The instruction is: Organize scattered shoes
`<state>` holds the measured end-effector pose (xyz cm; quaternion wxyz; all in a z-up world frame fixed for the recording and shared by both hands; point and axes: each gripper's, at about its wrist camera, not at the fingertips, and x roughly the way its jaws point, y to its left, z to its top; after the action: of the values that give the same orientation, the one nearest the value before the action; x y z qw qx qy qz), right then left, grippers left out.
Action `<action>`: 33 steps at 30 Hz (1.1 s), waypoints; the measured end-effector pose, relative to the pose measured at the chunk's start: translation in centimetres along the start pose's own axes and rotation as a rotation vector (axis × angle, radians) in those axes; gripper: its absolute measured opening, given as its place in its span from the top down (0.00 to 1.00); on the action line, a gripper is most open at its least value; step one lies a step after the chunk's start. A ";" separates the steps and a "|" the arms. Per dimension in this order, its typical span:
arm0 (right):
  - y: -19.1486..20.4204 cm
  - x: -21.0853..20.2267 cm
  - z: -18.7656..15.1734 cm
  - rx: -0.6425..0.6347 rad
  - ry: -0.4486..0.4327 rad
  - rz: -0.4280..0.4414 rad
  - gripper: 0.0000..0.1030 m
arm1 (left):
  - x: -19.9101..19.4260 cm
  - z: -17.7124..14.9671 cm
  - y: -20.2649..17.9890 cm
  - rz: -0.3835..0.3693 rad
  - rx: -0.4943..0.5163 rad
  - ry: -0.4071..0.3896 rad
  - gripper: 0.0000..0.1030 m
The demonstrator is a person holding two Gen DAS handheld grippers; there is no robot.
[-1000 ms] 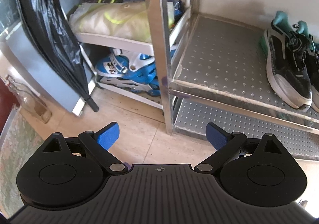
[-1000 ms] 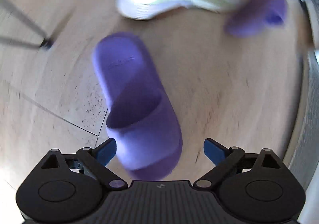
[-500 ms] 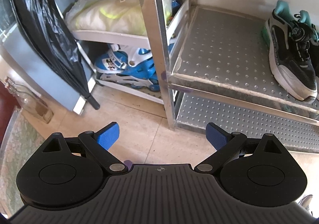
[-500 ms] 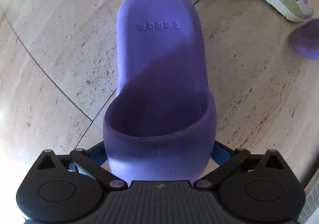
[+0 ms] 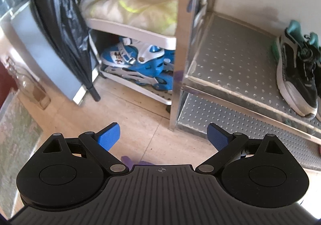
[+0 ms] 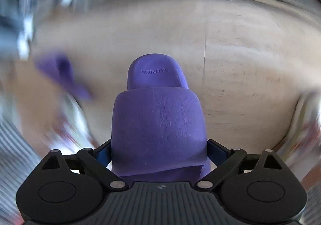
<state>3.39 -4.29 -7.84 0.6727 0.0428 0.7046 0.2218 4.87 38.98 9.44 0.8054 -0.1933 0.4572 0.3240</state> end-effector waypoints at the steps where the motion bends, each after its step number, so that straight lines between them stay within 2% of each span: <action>1: 0.0 -1.3 -0.4 0.109 -0.059 0.080 0.08 | -0.1 0.0 0.2 0.002 -0.005 -0.003 0.06; 4: 1.5 -4.1 -1.4 0.236 -0.177 0.249 0.08 | -0.4 0.2 1.6 0.020 -0.042 -0.024 0.06; 6: 3.4 -7.0 -0.2 0.242 -0.232 0.332 0.08 | -0.7 0.3 3.0 0.046 -0.085 -0.043 0.06; 7: 4.0 -7.3 -0.5 0.234 -0.245 0.351 0.08 | -0.7 0.3 3.4 0.053 -0.096 -0.047 0.06; 9: 7.9 -10.0 0.0 0.167 -0.321 0.426 0.08 | -0.8 0.4 4.6 0.073 -0.131 -0.051 0.06; 12: 12.8 -12.1 3.0 0.071 -0.452 0.452 0.08 | -0.8 0.5 5.7 0.073 -0.167 -0.051 0.06; 13: 13.3 -12.0 3.7 0.057 -0.470 0.447 0.08 | -0.8 0.5 5.9 0.073 -0.173 -0.053 0.06; 16: 20.5 -12.2 9.2 -0.081 -0.633 0.319 0.07 | -0.9 0.7 6.2 0.068 -0.175 -0.058 0.06; 17: 21.5 -11.9 10.4 -0.111 -0.661 0.277 0.07 | -0.8 0.8 6.2 0.069 -0.172 -0.060 0.06; 18: 23.3 -11.2 11.9 -0.160 -0.704 0.210 0.07 | -0.8 0.9 6.3 0.071 -0.170 -0.062 0.06; 19: 26.2 -9.7 14.0 -0.237 -0.761 0.105 0.07 | -0.8 1.0 6.4 0.074 -0.169 -0.063 0.06; 22: 28.5 -6.7 17.1 -0.307 -0.779 -0.008 0.07 | -0.6 1.4 6.9 0.095 -0.175 -0.071 0.06; 24: 30.3 -3.6 19.8 -0.336 -0.762 -0.096 0.07 | -0.4 1.5 7.2 0.113 -0.171 -0.076 0.06; 27: 30.7 -1.1 22.2 -0.314 -0.743 -0.179 0.07 | 0.0 1.7 7.4 0.122 -0.168 -0.072 0.06; 30: 31.2 -0.4 24.1 -0.271 -0.801 -0.267 0.07 | 0.1 1.7 7.4 0.122 -0.163 -0.071 0.06; 33: 30.0 -0.6 25.7 -0.141 -0.846 -0.305 0.07 | 0.1 1.7 7.2 0.127 -0.149 -0.072 0.06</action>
<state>21.20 28.97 3.90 0.9276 -0.0206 0.3493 0.1309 0.88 45.18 10.11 0.7825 -0.2114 0.4142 0.4141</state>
